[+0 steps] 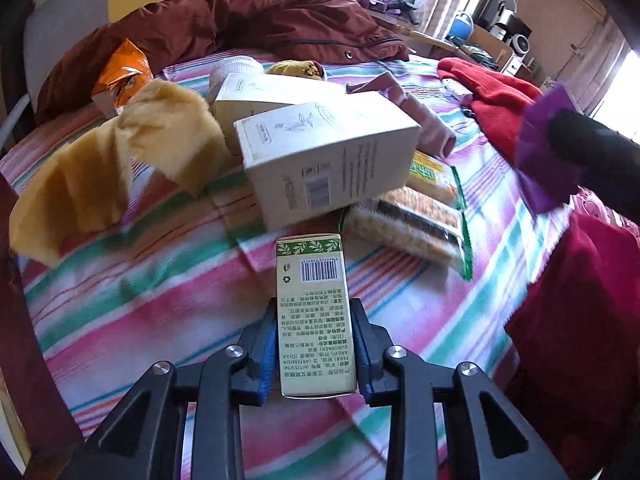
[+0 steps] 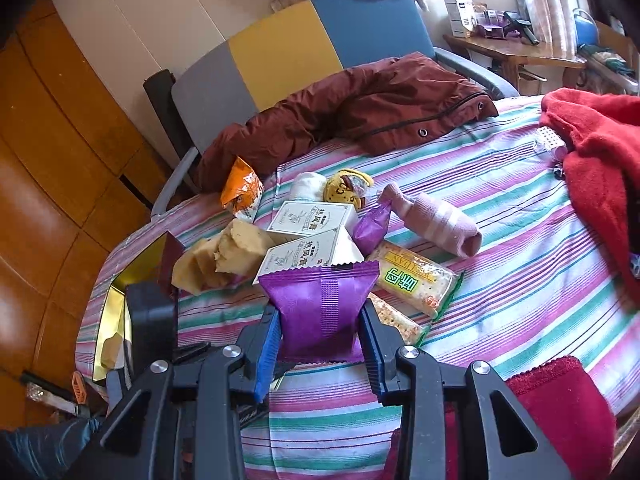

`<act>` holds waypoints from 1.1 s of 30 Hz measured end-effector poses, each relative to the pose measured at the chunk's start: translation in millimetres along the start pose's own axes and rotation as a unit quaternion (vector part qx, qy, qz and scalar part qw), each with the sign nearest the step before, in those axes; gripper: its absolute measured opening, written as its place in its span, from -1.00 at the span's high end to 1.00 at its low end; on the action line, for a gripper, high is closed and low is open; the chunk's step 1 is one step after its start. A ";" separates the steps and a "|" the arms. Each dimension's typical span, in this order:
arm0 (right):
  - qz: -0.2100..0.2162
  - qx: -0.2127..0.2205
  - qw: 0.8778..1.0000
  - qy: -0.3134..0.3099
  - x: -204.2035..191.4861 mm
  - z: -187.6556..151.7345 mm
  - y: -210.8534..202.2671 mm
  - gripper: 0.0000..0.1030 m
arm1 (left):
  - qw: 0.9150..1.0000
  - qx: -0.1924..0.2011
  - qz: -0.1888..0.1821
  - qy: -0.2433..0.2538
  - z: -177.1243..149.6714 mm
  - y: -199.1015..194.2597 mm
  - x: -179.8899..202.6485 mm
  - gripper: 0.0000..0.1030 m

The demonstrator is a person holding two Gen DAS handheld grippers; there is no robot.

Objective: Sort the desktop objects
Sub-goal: 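Grasp the small green-and-white box with the left gripper while the right holds the packet, then drop the packet and green box into the gold tray with both grippers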

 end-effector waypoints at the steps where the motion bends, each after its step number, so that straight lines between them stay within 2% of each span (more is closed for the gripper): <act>1: 0.000 0.000 1.000 0.000 0.0 -0.1 -0.1 0.26 | 1.000 0.005 -0.001 0.002 -1.7 -4.0 -1.5 0.40; 8: -0.001 -0.005 1.000 -0.014 -7.4 -2.6 2.0 0.26 | 0.999 0.035 -0.017 -0.022 -5.4 -40.6 -19.4 0.40; 13: -0.009 -0.034 0.998 -0.059 -28.1 -12.5 12.0 0.26 | 0.996 0.083 -0.010 -0.040 -4.1 -89.6 -43.3 0.39; 16: 0.013 -0.058 0.995 -0.076 -53.9 -20.4 23.0 0.26 | 0.991 0.116 0.003 -0.067 -4.6 -123.5 -71.1 0.39; 19: 0.060 -0.073 0.990 -0.102 -99.3 -24.9 35.6 0.26 | 0.986 0.138 0.027 -0.092 -5.0 -147.3 -101.2 0.39; 23: 0.120 -0.099 0.977 -0.143 -165.0 -31.8 55.2 0.26 | 0.974 0.156 0.078 -0.141 -15.4 -175.7 -160.6 0.39; 25: 0.155 -0.120 0.967 -0.164 -206.3 -37.3 70.7 0.26 | 0.969 0.157 0.102 -0.161 -21.9 -186.1 -190.4 0.39; 28: 0.179 -0.145 0.956 -0.183 -256.5 -43.4 96.1 0.26 | 0.955 0.157 0.152 -0.200 -32.0 -199.0 -244.8 0.37; 29: 0.184 -0.148 0.954 -0.183 -267.6 -44.4 101.9 0.26 | 0.950 0.156 0.165 -0.213 -35.7 -201.9 -258.9 0.31; 31: 0.204 -0.149 0.953 -0.168 -297.6 -41.9 117.9 0.17 | 0.940 0.153 0.180 -0.245 -43.6 -208.0 -291.0 -0.08; 32: 0.214 -0.149 0.952 -0.157 -306.4 -40.2 122.8 -0.10 | 0.933 0.158 0.185 -0.266 -49.4 -213.9 -307.2 -0.10; 33: 0.228 -0.149 0.952 -0.140 -316.8 -38.5 127.6 -0.34 | 0.929 0.159 0.190 -0.275 -53.8 -216.9 -316.3 -0.10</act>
Point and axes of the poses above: each gripper's, at about its wrist camera, not at the fingertips, and y roughly the way its jaws point, x to its right, z to its top, the point moved 5 cm from there along y, roughly the way its jaws point, and after that the axes turned 6 degrees about x, right-handed, at the moved point
